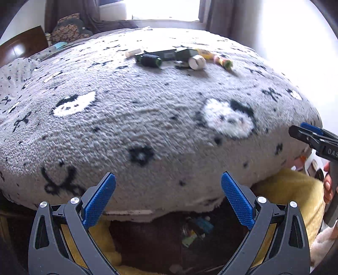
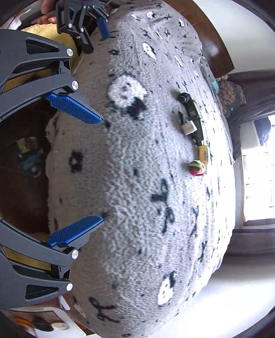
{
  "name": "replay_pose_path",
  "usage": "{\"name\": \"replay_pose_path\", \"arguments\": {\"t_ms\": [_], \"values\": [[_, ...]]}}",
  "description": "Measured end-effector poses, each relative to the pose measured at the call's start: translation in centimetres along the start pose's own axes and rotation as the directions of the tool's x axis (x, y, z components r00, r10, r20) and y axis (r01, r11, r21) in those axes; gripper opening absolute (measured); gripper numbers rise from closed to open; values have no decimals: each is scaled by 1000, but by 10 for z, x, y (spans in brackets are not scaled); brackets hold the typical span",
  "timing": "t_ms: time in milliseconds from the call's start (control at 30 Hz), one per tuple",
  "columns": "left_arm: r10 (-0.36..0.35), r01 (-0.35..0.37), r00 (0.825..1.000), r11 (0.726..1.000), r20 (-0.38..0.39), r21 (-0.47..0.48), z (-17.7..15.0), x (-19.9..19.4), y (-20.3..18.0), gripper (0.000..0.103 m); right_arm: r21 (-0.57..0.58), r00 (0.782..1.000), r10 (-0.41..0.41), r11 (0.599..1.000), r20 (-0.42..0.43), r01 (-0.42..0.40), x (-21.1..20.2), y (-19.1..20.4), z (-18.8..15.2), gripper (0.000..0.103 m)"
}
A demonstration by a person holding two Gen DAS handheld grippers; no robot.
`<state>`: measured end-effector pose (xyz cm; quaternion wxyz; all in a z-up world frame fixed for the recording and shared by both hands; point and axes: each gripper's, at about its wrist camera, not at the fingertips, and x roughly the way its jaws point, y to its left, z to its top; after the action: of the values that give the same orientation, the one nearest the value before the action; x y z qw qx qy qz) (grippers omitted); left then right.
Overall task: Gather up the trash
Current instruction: 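Raise both tools back over the bed toward the remaining items, then grasp the colourful hair ties with the right tool while the left tool grasps the black spool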
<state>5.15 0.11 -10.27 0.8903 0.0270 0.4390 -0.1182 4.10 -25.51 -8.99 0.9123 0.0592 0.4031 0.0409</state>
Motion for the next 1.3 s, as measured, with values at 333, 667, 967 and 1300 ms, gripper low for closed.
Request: {"name": "replay_pose_path", "arguments": {"t_ms": [333, 667, 967, 1300], "values": [[28, -26, 999, 999, 35, -46, 39, 10, 22, 95, -35, 1000, -8, 999, 18, 9, 15, 8, 38, 89], [40, -39, 999, 996, 19, -77, 64, 31, 37, 95, -51, 1000, -6, 999, -6, 5, 45, 14, 68, 89], [50, -48, 999, 995, 13, -86, 94, 51, 45, 95, -34, 1000, -11, 999, -21, 10, 71, 9, 100, 89], [67, -67, 998, 993, -7, -94, 134, 83, 43, 95, -23, 998, -50, 999, -42, 49, 118, 4, 138, 89]]}}
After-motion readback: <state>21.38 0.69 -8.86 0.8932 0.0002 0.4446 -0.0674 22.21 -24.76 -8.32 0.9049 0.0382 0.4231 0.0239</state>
